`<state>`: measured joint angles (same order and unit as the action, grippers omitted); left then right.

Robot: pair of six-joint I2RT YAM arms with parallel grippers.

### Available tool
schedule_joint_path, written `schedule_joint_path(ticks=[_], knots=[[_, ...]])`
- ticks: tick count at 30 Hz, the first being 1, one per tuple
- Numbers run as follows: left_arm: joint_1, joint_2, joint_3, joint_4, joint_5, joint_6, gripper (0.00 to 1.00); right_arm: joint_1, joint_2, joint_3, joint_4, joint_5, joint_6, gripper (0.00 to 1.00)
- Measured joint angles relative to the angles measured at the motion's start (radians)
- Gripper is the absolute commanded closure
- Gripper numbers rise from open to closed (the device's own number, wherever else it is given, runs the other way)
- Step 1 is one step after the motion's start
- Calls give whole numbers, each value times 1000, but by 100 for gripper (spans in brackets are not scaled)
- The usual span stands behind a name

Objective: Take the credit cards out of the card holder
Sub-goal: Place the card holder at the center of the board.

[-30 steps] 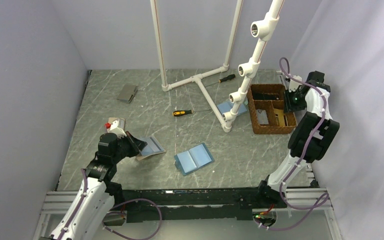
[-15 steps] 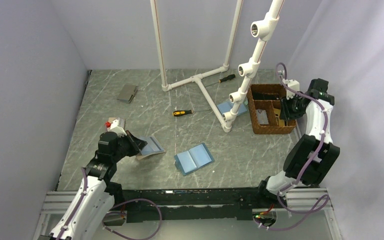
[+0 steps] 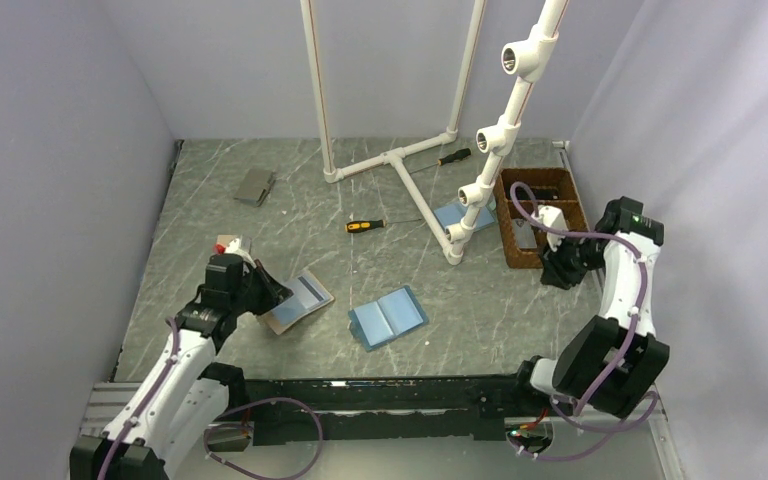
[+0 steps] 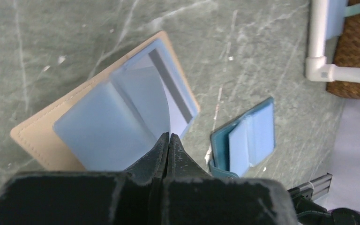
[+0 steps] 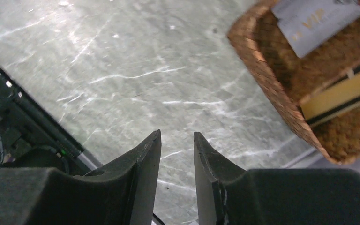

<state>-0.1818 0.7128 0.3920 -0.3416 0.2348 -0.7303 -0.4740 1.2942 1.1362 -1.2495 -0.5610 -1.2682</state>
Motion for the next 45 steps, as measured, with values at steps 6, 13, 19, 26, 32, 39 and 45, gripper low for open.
schedule_joint_path(ticks=[6, 13, 19, 26, 32, 39, 45], knots=[[0, 112, 24, -71, -52, -56, 100, 103, -76, -81, -58, -18, -128, 66], [2, 203, 55, -82, -48, -68, 100, 325, -183, -187, -51, -12, -140, 66], [2, 284, 123, -61, -32, -66, 100, 474, -214, -197, -45, -84, -130, 65], [2, 450, 230, 2, -16, -34, 99, 634, -213, -198, 60, -199, 17, 65], [3, 622, 356, 44, -2, 46, 94, 686, -207, -183, 137, -263, 147, 64], [3, 843, 560, 45, 4, 142, 45, 700, -230, -169, 175, -317, 247, 63], [4, 797, 575, 44, 23, 198, 19, 700, -263, -167, 179, -351, 285, 59]])
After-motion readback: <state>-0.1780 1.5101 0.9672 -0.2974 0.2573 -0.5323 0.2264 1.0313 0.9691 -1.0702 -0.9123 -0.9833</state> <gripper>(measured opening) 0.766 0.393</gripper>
